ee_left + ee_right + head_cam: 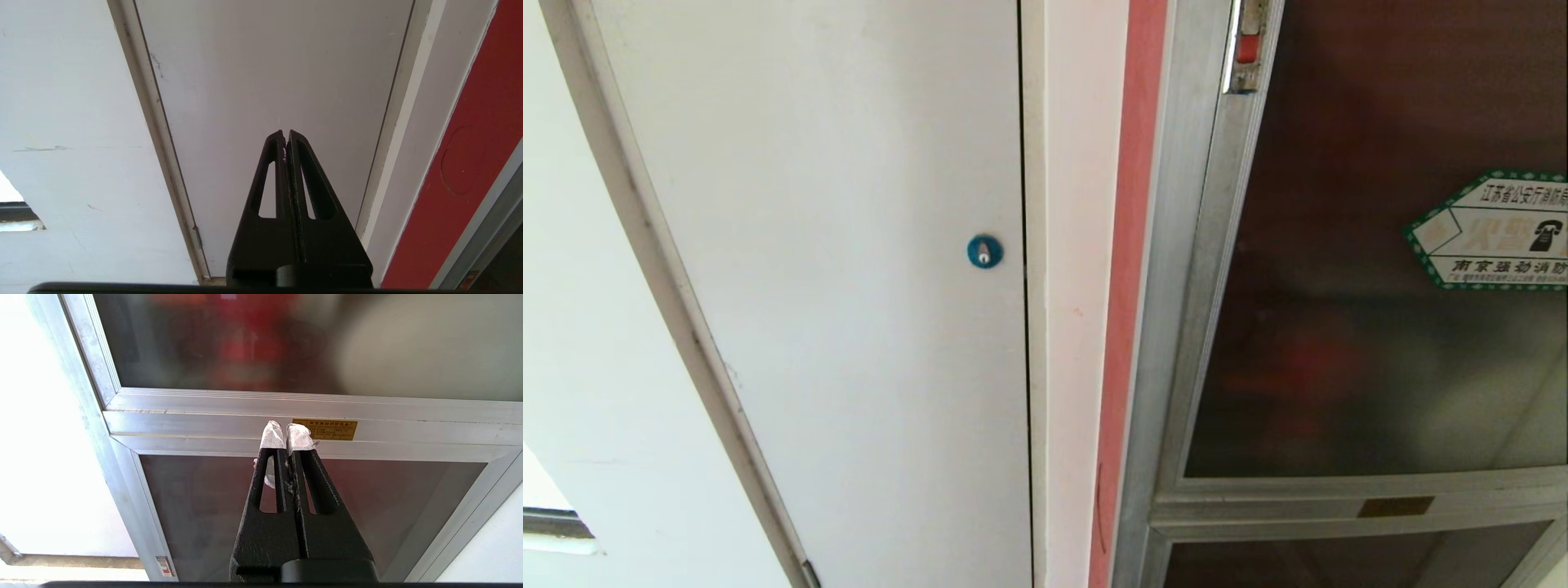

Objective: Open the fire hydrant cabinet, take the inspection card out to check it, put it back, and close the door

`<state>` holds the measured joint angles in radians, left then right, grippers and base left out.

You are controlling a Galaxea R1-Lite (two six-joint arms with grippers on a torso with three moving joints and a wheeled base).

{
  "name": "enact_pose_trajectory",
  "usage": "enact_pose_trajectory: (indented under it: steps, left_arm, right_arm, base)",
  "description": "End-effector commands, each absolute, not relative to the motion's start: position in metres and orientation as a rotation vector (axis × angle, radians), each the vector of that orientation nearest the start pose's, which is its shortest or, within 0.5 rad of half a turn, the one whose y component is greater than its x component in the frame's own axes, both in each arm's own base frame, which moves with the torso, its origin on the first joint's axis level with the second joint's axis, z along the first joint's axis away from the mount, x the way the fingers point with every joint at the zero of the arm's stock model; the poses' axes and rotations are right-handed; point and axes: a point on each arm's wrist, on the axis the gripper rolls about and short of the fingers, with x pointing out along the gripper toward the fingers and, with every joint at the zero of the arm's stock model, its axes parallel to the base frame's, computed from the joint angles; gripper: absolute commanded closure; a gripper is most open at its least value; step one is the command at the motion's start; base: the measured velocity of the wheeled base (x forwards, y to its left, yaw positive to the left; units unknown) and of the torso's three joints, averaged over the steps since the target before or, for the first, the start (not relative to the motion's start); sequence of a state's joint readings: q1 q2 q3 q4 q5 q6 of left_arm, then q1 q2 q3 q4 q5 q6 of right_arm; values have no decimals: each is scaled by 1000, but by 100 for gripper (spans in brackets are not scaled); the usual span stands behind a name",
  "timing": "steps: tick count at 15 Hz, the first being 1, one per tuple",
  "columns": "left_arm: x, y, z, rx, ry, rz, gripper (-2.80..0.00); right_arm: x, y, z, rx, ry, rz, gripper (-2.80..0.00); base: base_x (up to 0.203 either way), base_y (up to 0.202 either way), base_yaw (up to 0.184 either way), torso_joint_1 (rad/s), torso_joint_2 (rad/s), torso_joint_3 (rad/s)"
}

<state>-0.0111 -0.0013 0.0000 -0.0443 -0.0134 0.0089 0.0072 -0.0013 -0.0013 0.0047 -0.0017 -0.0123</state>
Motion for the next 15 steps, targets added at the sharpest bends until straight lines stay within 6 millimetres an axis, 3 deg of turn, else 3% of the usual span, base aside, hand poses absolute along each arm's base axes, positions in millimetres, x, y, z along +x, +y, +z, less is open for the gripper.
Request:
enact_pose_trajectory:
  steps: [1, 10, 15]
  left_arm:
    - [-21, 0, 75, 9, -26, -23, 0]
    - [-21, 0, 75, 9, -26, -24, 0]
    - [-21, 0, 75, 9, -26, -25, 0]
  right_arm:
    - [-23, 0, 75, -5, 2, 5, 0]
    - [-25, -1, 83, 21, -17, -12, 0]
    - [-24, 0, 164, 58, -29, 5, 0]
  base:
    - [0, 0, 0, 0, 0, 0]
    - [0, 0, 0, 0, 0, 0]
    - [0, 0, 0, 0, 0, 0]
